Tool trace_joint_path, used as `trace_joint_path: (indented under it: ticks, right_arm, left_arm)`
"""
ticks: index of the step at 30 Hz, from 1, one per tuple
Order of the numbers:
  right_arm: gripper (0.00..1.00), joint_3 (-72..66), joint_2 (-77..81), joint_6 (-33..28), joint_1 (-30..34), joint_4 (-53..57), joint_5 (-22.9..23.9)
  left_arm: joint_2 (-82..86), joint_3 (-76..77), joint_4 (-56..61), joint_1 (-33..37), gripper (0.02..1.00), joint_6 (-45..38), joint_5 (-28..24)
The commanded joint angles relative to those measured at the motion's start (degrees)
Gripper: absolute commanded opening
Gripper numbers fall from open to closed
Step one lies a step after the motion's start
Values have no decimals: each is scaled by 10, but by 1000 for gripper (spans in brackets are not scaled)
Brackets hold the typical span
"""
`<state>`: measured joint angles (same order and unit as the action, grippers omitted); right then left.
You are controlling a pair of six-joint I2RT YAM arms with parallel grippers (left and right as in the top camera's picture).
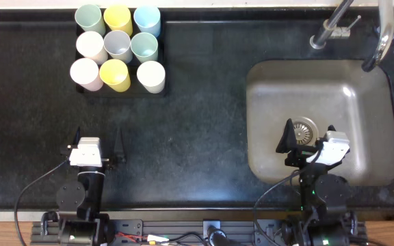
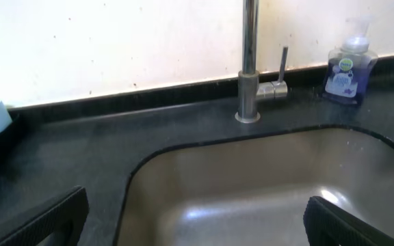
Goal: Store Cups
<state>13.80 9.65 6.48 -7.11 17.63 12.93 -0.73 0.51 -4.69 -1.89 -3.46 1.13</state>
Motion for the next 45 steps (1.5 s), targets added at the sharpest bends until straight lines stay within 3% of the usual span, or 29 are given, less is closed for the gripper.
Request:
trace_joint_path:
  ticks: [1, 6, 12, 45]
  right_arm:
    - [998, -11, -43, 6, 12, -6, 6]
    - [993, -63, -95, 6, 31, -16, 6]
    - [998, -136, -94, 6, 30, -147, 5]
    - [998, -136, -95, 6, 31, -145, 5]
  left_arm:
    - [6, -1, -1, -1, 998, -10, 4]
    - [6, -1, -1, -1, 998, -10, 4]
    - [6, -1, -1, -1, 1000, -10, 4]
    - [6, -1, 0, -1, 998, -10, 4]
